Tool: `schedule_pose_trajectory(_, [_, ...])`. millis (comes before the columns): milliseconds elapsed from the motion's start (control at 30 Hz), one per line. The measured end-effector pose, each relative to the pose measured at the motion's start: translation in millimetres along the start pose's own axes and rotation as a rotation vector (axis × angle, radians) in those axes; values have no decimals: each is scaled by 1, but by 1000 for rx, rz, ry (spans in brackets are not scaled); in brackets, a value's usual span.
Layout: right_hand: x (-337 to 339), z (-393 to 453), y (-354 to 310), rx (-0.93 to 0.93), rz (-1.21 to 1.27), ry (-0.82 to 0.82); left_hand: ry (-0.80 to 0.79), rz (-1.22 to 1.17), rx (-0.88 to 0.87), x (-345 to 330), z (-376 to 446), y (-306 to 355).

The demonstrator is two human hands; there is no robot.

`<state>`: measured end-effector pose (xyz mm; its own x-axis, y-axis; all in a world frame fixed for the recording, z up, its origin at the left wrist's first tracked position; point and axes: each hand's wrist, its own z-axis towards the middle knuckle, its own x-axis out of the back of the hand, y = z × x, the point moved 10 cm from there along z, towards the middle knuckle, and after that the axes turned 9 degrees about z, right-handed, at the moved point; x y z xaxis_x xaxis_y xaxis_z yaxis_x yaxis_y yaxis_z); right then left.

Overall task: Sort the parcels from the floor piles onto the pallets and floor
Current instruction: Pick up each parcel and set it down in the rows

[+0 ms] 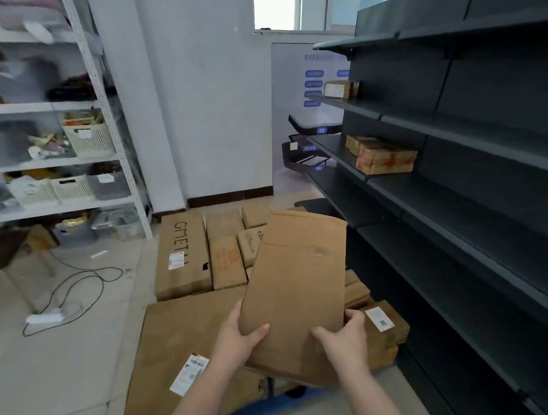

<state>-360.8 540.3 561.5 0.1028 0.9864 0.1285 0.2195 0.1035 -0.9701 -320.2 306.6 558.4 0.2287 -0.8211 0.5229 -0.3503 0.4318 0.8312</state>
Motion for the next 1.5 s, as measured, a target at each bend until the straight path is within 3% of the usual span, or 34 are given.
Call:
schedule_pose_trajectory(400, [-66,180,-31,18,-174,-82,75,-1,104,-10,167,29])
schedule_pose_trajectory(867, [-111,379,-5,-191,-183,43,-134,72,87,-78,402,42])
schedule_pose_trajectory(1100, [-117,462,39,-262,-171,58,-318,203,76,-151,504,33])
schedule_pose_trajectory(1500, [-117,642,189,-465,-291,47,-492,620,-73,-331,716,7])
